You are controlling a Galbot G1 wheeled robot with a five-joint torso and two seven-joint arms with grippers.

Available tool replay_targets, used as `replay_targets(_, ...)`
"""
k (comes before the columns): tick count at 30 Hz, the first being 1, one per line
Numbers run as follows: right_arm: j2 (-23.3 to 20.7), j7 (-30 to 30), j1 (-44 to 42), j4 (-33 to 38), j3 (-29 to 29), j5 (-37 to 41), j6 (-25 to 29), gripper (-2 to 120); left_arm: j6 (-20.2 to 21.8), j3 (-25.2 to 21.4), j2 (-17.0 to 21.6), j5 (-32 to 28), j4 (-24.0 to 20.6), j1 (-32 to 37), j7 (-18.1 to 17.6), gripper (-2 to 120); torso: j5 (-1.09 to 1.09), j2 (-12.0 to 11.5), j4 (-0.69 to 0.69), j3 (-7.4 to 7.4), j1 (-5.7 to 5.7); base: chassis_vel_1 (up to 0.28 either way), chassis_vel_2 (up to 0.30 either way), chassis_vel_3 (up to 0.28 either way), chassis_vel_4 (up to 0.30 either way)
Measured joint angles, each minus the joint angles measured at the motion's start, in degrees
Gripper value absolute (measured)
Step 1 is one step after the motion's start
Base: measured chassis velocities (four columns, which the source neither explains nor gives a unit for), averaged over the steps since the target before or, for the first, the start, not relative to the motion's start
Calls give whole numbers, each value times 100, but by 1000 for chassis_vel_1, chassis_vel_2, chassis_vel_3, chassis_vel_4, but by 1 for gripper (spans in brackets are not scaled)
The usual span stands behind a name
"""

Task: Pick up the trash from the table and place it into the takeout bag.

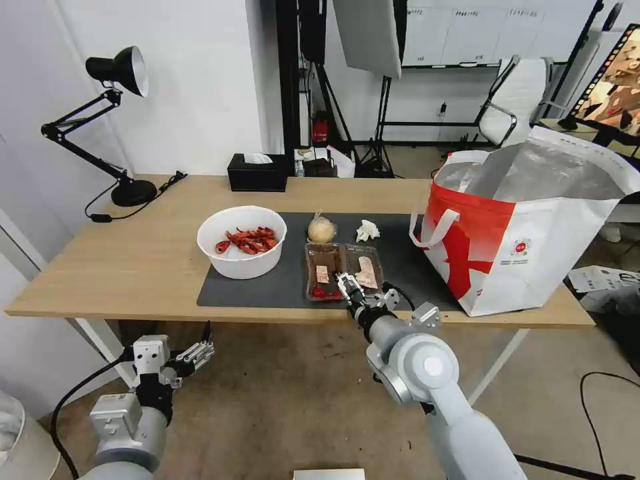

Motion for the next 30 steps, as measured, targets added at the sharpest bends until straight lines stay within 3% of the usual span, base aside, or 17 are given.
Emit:
replay_targets(20, 314, 136, 106, -190, 268, -54, 98, 100, -45, -41, 41, -5, 4, 56, -2, 100, 1, -1, 2, 1, 0, 0, 0, 0, 0)
replay_targets(30, 101, -620, 17, 45, 253, -940, 168, 100, -125, -20, -8, 5, 7, 85, -2, 100, 1, -2, 0, 2, 1, 0, 0, 0, 0)
